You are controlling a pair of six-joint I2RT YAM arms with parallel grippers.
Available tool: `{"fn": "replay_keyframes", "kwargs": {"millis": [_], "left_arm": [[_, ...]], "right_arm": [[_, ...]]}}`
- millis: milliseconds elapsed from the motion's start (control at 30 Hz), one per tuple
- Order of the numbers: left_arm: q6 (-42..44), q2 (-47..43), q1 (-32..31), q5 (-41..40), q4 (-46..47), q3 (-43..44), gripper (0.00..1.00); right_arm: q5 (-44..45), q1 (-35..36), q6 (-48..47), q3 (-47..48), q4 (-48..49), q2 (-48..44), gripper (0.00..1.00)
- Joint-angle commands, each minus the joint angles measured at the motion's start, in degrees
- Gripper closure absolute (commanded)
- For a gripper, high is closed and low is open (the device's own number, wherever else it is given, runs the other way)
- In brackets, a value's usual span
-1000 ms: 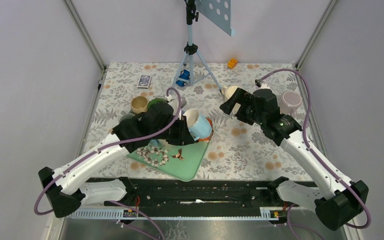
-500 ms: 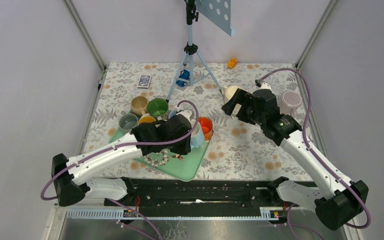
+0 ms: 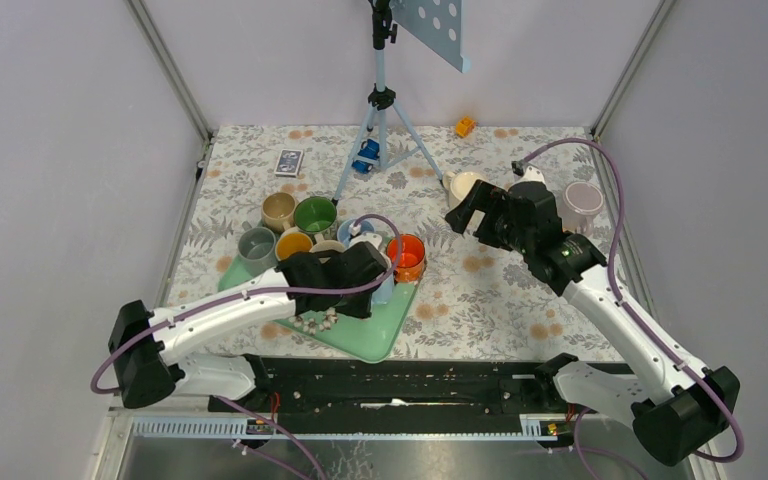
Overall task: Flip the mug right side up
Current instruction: Place the cup on the tray.
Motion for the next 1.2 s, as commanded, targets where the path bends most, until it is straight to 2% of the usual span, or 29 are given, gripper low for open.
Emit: {"fn": "replay_keyframes", "kwargs": {"millis": [0, 433, 1167], "left_arm": [[-1.0, 0.7, -0.3, -4.8, 4.0, 0.1, 1.00], [-2.8, 4.7, -0.5, -9.4, 7.4, -3.7, 1.00], [-3.0, 8.8, -0.5, -9.8, 14.1, -6.4, 1.00]], "right_arm": [[0.9, 0.3, -1.4, -0.4, 2.6, -1.7, 0.00], [-1.5, 0.4, -2.3, -0.5, 3.2, -1.6, 0.00], [-2.5, 0.3, -2.8, -0.9, 3.0, -2.3, 0.00]]}}
